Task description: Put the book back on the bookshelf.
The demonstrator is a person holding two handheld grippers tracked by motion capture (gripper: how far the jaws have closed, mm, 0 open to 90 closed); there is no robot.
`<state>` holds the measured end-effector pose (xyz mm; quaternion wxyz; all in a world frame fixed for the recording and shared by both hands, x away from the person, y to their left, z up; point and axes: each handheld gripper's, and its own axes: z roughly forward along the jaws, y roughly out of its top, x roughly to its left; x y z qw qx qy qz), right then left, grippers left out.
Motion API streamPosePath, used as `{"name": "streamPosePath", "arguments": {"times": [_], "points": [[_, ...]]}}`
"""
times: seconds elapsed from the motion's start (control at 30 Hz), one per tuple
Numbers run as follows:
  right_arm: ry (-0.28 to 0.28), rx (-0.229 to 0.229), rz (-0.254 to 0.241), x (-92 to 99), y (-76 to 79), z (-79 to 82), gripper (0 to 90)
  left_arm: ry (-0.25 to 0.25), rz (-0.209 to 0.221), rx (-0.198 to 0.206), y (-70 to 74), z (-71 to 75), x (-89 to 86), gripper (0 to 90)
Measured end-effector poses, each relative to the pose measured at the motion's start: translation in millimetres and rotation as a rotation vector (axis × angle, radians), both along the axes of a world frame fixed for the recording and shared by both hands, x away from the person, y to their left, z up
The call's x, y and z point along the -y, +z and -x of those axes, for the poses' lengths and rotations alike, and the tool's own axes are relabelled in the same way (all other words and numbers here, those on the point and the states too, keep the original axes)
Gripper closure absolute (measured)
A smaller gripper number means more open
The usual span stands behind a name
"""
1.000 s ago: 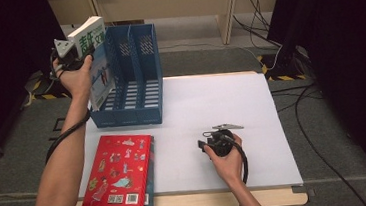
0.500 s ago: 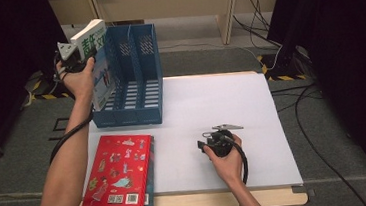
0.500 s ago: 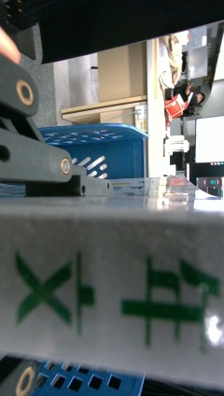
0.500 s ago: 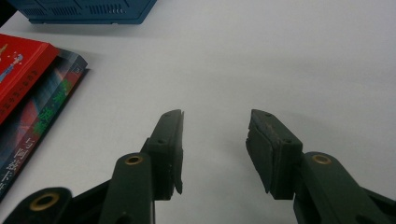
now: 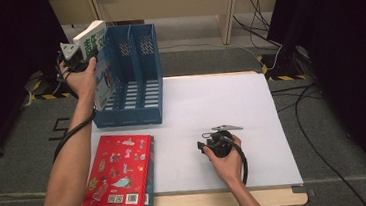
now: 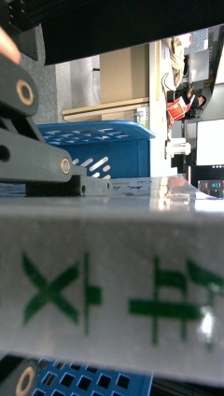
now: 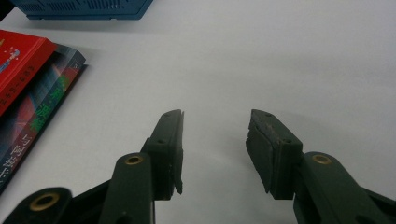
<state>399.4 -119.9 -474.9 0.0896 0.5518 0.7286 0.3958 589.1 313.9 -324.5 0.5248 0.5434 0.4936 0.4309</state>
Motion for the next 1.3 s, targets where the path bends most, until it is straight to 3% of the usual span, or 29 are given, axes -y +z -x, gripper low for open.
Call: {"name": "streamPosePath", "arguments": {"times": [0.37,0.97,1.13,1.3], "points": [[-0.003,-0.008,-0.002,0.4,-1.3,0.6,55.5,-0.001,-0.018,-0.047,-16.9,-3.7,-0.5,73.5],[0.000,-0.008,0.006,0.6,-3.0,0.6,55.5,-0.006,-0.019,-0.057,-26.2,-5.1,-0.4,73.5],[0.007,-0.007,0.007,-0.4,-3.2,0.7,55.4,-0.008,-0.030,-0.077,-29.8,-2.0,-2.5,73.3],[0.002,-0.011,0.008,-0.3,-3.7,0.4,55.4,-0.017,-0.072,-0.101,-28.2,4.1,-0.4,73.1]]}}
